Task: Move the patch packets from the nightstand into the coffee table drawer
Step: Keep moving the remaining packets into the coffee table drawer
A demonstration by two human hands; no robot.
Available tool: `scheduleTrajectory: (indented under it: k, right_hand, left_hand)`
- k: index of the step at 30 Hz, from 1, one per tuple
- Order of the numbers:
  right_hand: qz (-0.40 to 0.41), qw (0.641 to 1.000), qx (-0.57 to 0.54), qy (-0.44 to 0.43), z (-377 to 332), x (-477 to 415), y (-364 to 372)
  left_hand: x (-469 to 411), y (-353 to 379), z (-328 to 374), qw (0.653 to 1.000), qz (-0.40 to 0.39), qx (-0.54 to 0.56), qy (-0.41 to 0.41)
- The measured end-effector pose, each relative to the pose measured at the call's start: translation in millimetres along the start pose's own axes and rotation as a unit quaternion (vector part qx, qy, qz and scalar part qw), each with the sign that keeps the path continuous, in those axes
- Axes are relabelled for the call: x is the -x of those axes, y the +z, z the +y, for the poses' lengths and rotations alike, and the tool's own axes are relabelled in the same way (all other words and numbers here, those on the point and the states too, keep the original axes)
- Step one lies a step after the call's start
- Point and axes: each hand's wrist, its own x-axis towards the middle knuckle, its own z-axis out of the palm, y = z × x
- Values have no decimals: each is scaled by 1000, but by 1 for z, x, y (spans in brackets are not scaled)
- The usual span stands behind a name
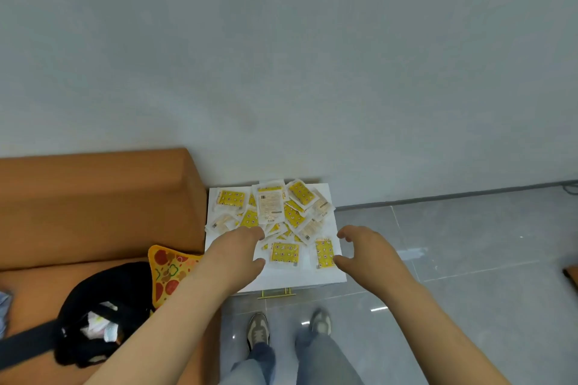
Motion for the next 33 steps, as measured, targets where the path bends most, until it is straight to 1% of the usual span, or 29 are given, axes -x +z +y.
scheduleTrajectory:
  k: [12,18,22,28,33]
  right_hand:
    - [-69,996,41,-39,37,-131,-15]
    - [-91,993,55,-56,56,-200,-8]
    - [-101,992,64,-52,67,-238,8]
    - [-131,987,76,-56,83,-284,48]
    - [-150,983,89,-64,95,-314,87]
  left_hand:
    - [-81,15,-4,995,-20,16,-96]
    - [-134,33,-7,991,-25,12,-133]
    - [-168,52,-15,988,-33,20,-147]
    - [-216,86,-28,984,-82,-22,-155]
    - [-248,117,-40,985,-73,-25,-156]
